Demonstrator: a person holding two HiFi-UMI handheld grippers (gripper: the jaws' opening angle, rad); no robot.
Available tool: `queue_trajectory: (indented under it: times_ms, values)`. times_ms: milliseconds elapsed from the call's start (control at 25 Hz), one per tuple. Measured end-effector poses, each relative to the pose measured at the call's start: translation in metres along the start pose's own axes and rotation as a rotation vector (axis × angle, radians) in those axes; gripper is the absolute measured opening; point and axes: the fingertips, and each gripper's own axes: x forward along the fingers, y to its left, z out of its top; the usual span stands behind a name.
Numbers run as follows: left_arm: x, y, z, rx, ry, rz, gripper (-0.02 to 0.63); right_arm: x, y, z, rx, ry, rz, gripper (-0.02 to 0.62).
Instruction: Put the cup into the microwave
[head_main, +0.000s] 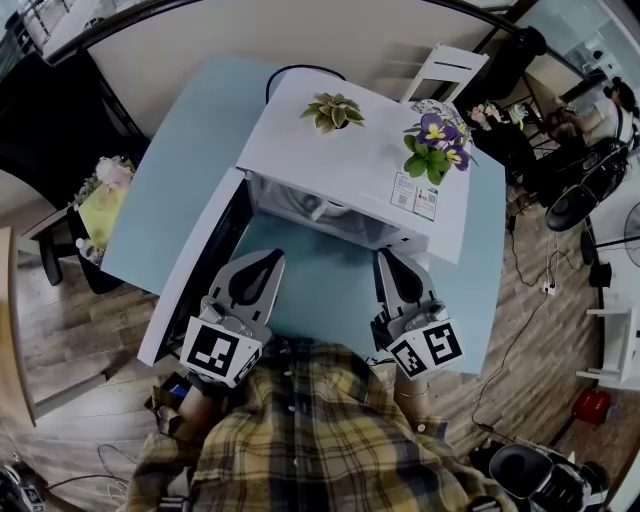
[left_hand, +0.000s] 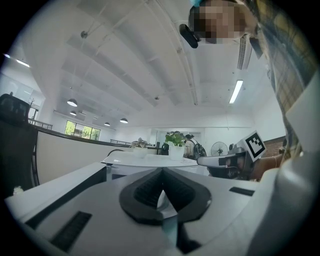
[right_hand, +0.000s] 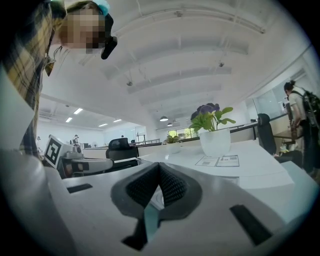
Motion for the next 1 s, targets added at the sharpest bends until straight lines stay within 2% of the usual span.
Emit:
queue_trajectory:
  times_ms: [600, 1000]
  values:
    - [0.0037, 0.0014, 0.001, 0.021, -0.011, 0.007, -0.008, 0.0068, -0.0013, 0.003, -0.016, -0.014, 0.027, 0.0]
    - [0.0005, 0.0045, -0.0008, 0.017, -0.004, 0.019, -0.008, 0.0057, -0.0036, -0.002, -0.003, -0.001, 0.008, 0.002]
